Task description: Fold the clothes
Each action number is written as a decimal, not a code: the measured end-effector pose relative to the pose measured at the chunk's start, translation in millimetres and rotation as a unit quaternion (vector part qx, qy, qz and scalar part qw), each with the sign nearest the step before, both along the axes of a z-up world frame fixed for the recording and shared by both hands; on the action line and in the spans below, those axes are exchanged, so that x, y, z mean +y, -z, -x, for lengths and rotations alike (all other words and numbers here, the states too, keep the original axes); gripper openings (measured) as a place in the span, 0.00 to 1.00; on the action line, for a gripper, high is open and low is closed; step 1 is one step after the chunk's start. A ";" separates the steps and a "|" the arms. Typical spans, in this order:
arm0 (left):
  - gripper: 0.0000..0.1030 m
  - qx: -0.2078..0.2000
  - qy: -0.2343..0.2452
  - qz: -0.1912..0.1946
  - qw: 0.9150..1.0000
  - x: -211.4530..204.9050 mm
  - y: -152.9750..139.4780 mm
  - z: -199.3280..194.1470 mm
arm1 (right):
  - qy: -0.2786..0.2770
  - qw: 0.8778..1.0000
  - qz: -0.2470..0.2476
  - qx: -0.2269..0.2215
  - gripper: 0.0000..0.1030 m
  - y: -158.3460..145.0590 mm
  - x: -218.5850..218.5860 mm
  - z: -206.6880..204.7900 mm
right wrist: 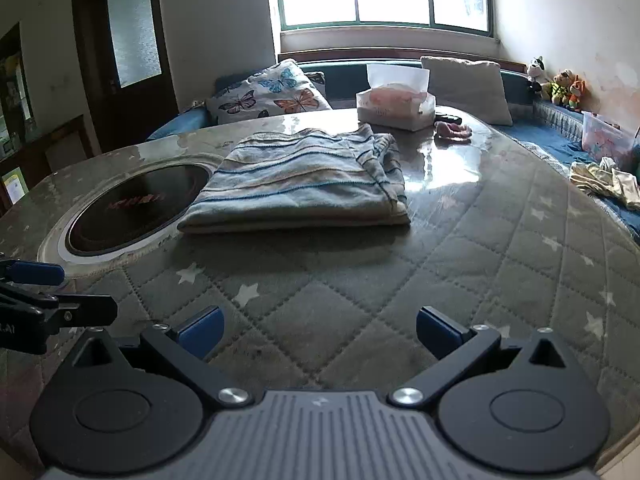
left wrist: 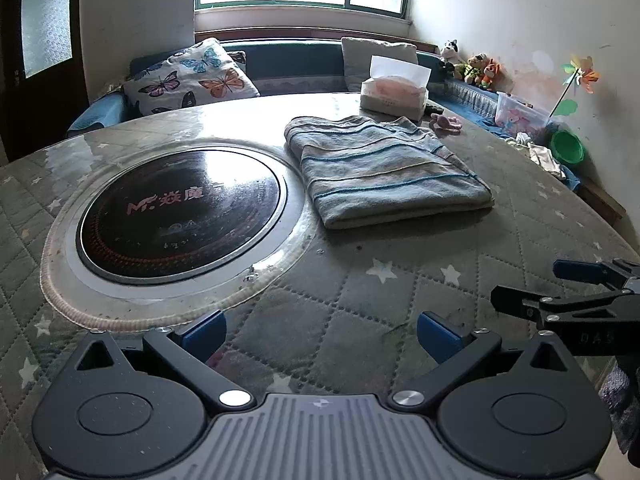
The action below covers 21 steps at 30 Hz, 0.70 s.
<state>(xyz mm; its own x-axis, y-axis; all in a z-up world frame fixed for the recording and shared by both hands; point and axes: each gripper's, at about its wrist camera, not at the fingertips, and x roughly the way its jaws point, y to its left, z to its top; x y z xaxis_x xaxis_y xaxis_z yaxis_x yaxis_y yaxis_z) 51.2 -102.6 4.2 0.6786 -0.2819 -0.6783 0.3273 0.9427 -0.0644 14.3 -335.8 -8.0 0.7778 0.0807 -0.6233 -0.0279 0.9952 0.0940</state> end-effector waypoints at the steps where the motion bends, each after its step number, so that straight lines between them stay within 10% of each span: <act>1: 1.00 0.000 -0.001 0.000 1.000 0.2 -0.1 0.5 | 0.001 1.000 0.000 0.001 1.00 0.7 0.3 0.4; 21: 1.00 0.003 -0.005 0.007 1.000 -0.1 4.0 11.8 | 0.014 1.000 0.008 0.008 1.00 3.7 6.4 11.2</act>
<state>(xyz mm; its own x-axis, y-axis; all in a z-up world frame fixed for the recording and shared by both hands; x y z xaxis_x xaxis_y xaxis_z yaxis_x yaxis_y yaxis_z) 39.5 -102.6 0.2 0.6780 -0.2839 -0.6780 0.3168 0.9452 -0.0789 3.1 -329.5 -11.7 0.7689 0.0488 -0.6375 0.0021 0.9969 0.0787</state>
